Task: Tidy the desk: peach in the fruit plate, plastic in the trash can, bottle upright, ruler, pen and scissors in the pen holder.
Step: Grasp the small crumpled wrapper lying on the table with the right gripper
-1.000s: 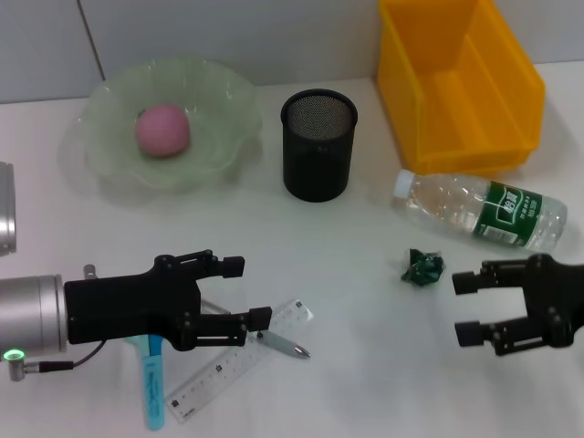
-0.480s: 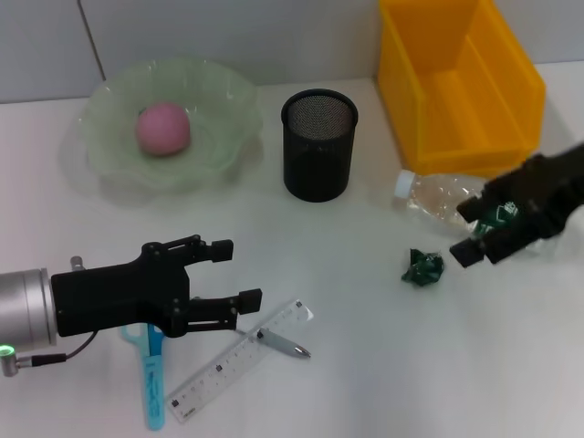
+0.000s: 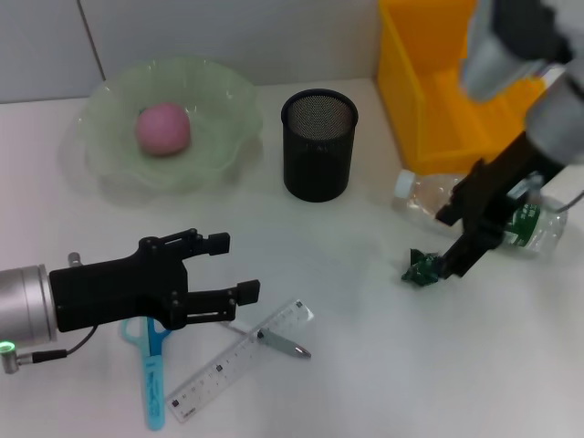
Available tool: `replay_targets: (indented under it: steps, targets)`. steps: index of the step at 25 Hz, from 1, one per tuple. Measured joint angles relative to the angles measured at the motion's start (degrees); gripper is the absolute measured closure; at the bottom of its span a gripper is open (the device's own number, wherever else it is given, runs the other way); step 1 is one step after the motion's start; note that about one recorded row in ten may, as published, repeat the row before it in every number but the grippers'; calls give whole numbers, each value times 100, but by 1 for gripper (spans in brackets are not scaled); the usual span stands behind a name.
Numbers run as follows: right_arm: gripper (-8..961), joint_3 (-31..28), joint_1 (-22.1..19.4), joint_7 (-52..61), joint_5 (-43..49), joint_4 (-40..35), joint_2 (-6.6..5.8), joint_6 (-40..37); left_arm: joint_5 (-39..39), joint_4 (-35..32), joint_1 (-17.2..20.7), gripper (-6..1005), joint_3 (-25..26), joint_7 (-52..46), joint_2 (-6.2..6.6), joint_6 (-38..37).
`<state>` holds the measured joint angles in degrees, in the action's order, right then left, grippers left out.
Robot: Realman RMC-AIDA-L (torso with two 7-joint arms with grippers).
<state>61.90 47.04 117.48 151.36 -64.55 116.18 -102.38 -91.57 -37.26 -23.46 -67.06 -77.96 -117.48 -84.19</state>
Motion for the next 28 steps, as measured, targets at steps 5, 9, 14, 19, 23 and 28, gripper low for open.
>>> replay_targets:
  steps: [5, 9, 14, 19, 23, 28]
  targets:
    - [170, 658, -23, -39, 263, 276, 189, 657, -19, 8, 25, 137, 0, 32, -27, 22]
    - [173, 935, -25, -44, 389, 424, 250, 946, -23, 12, 67, 137, 0, 52, -37, 47]
    - [177, 1102, -24, -67, 466, 623, 258, 1234, -26, 30, 79, 137, 0, 53, -46, 66]
    - [181, 1202, -18, -108, 480, 801, 269, 1434, -24, 79, 79, 137, 0, 61, -47, 73]
    - [184, 1295, -15, -133, 473, 899, 272, 1530, -23, 79, 79, 136, 0, 62, -47, 82]
    - [188, 1323, -11, -176, 456, 952, 281, 1620, 7, 79, 79, 136, 0, 62, -47, 96]
